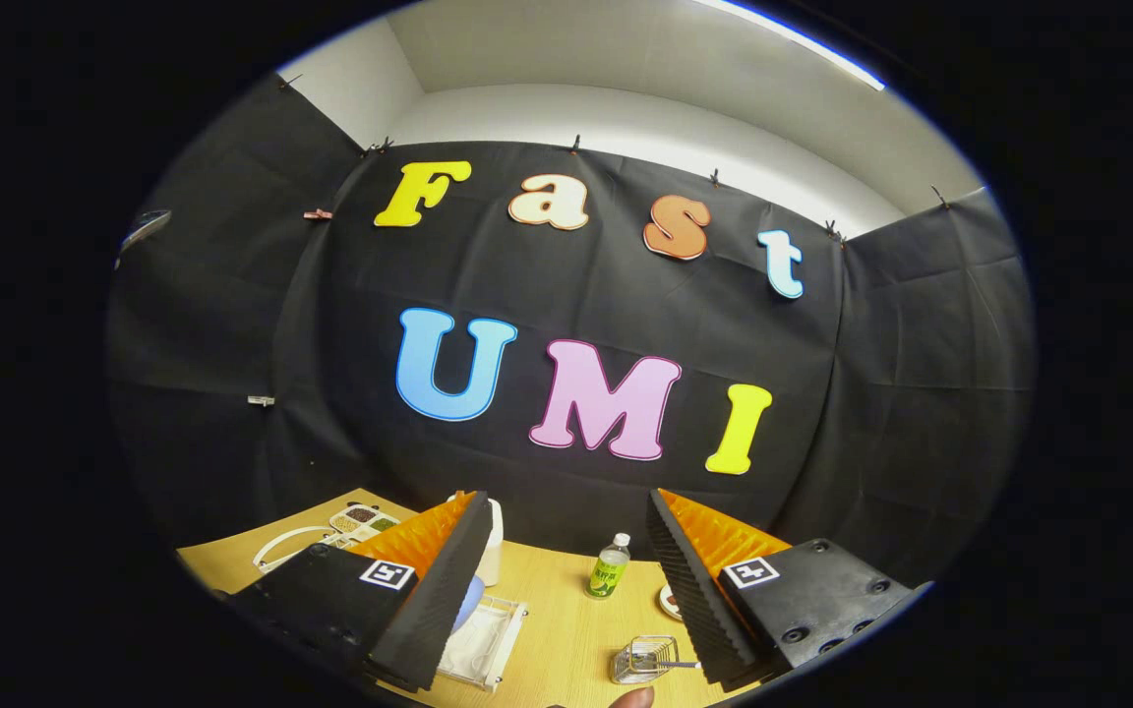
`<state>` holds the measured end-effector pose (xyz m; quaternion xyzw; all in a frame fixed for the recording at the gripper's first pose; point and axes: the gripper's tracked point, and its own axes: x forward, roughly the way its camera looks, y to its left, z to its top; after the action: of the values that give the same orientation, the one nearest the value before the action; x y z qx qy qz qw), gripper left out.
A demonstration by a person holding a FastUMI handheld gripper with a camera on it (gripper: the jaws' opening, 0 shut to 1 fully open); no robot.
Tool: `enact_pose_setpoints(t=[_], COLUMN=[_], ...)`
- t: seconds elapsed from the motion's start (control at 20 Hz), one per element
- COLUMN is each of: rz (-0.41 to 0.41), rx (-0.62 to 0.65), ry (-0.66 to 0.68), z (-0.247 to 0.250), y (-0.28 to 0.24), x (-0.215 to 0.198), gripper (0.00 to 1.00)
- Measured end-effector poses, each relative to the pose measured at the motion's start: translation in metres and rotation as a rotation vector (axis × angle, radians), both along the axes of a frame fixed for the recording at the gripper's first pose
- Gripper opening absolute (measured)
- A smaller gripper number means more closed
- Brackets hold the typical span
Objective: Take the plate from the dish rack, then take the spoon from the basket and place it into the plate.
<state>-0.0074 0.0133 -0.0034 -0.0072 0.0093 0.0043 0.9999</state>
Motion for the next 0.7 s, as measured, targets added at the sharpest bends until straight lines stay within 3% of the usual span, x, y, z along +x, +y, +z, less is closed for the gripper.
enact_pose_setpoints(t=[0.7], rz=[0.051], rx=[0.028], ry=[0.083], z=[-0.02], y=[0.024], x=[0.015], gripper=[0.98])
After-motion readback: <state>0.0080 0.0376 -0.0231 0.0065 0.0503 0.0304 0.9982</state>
